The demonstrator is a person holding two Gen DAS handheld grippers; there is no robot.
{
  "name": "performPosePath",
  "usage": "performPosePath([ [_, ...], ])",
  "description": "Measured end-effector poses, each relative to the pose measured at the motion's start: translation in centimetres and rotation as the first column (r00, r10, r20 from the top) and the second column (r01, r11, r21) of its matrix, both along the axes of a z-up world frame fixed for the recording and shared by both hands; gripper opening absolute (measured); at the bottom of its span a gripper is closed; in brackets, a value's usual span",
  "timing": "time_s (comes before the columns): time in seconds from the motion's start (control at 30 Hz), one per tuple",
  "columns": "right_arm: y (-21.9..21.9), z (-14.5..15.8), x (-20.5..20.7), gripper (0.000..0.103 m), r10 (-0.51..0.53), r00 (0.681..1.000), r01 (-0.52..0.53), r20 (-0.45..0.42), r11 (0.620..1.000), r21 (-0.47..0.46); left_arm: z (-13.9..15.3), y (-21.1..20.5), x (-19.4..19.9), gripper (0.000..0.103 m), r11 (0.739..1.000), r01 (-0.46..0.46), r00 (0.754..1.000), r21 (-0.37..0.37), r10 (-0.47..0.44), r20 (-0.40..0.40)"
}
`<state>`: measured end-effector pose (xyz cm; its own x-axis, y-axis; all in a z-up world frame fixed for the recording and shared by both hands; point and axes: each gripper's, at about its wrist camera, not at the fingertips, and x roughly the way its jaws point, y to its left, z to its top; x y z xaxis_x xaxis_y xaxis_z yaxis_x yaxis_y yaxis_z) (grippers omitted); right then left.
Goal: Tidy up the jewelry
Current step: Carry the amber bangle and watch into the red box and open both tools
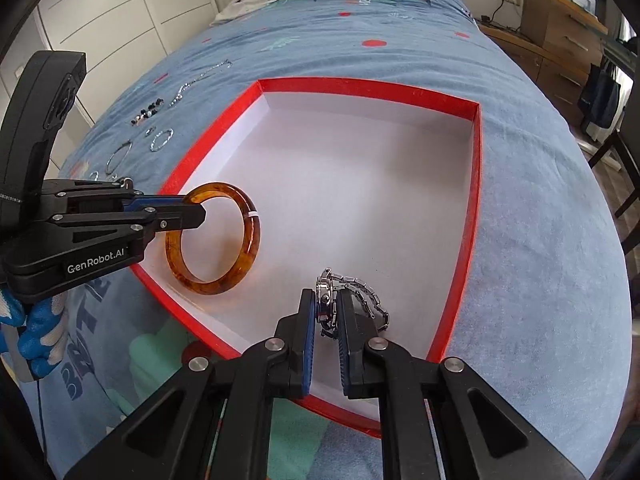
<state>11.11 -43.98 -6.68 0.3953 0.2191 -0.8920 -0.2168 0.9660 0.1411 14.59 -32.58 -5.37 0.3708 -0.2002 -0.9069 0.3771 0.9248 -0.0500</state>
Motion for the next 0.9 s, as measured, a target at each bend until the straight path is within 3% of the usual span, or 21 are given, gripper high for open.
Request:
performPosePath([
  [0.47, 0.4, -0.4, -0.4, 0.011, 0.035, 0.999, -0.036, -0.014, 0.997, -0.064, -0.4, -0.6, -0.5, 0.010, 0.999, -0.021, 0.999, 0.049, 0.019, 0.028],
  [0.57, 0.5, -0.4, -0.3, 0.014, 0.039, 0.999, -0.040, -0.012, 0.998, -0.058, -0.3, -0.4, -0.5, 0.011, 0.999, -0.035, 0.999, 0.030, 0.034, 0.027],
  [0.73, 0.1, 0.3, -0.8, 0.033, 0.031, 1.000, -0.030, 0.006, 0.998, -0.046, 0.1, -0.6, -0.9, 0.020, 1.000, -0.026, 0.999, 0.010, 0.026, 0.027],
  [0.9, -0.1, 1.0, -1.2, 0.040, 0.001, 1.000, 0.000, 0.030, 0.999, -0.037, 0.4, -0.6, -1.4, 0.025, 1.000, -0.023, 0.999, -0.002, 0.023, 0.028],
])
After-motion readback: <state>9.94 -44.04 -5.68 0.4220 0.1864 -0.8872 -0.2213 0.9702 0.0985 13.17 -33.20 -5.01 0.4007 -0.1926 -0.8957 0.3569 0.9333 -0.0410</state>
